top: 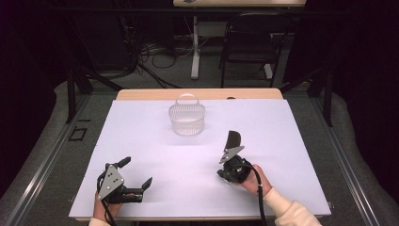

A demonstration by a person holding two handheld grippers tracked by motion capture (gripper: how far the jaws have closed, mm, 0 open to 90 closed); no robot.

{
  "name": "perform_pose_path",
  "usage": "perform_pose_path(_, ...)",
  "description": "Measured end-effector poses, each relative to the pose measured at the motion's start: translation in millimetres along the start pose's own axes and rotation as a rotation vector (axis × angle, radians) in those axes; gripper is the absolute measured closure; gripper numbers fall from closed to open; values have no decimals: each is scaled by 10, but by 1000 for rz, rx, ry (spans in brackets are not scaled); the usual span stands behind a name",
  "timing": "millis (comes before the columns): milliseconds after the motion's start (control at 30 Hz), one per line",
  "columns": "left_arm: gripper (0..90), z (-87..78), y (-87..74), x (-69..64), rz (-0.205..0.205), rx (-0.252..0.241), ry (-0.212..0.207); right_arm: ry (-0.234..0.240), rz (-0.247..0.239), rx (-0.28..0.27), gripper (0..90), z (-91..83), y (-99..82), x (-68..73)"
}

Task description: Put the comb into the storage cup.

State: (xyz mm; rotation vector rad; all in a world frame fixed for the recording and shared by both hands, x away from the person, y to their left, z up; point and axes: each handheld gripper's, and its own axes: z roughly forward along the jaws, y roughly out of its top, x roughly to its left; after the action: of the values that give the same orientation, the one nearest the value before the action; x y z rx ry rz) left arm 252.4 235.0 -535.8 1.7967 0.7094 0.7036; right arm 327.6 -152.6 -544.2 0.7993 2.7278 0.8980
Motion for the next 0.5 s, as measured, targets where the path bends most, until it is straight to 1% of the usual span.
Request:
perform_pose_path(67,1,-1,1,-1,1,0,1,-2,6,1,900,-4,0,8)
perform_pose_path(333,1,-7,0,1,1,-2,4,5,-9,10,900,-34,-20,26)
perform_pose_path(367,1,-6,1,0,1,-2,4,4,1,12,900,-40,-24,34)
perform_pose_path(500,1,-6,1,-1,2,-2,4,6,3,16,900,-63,-41,30)
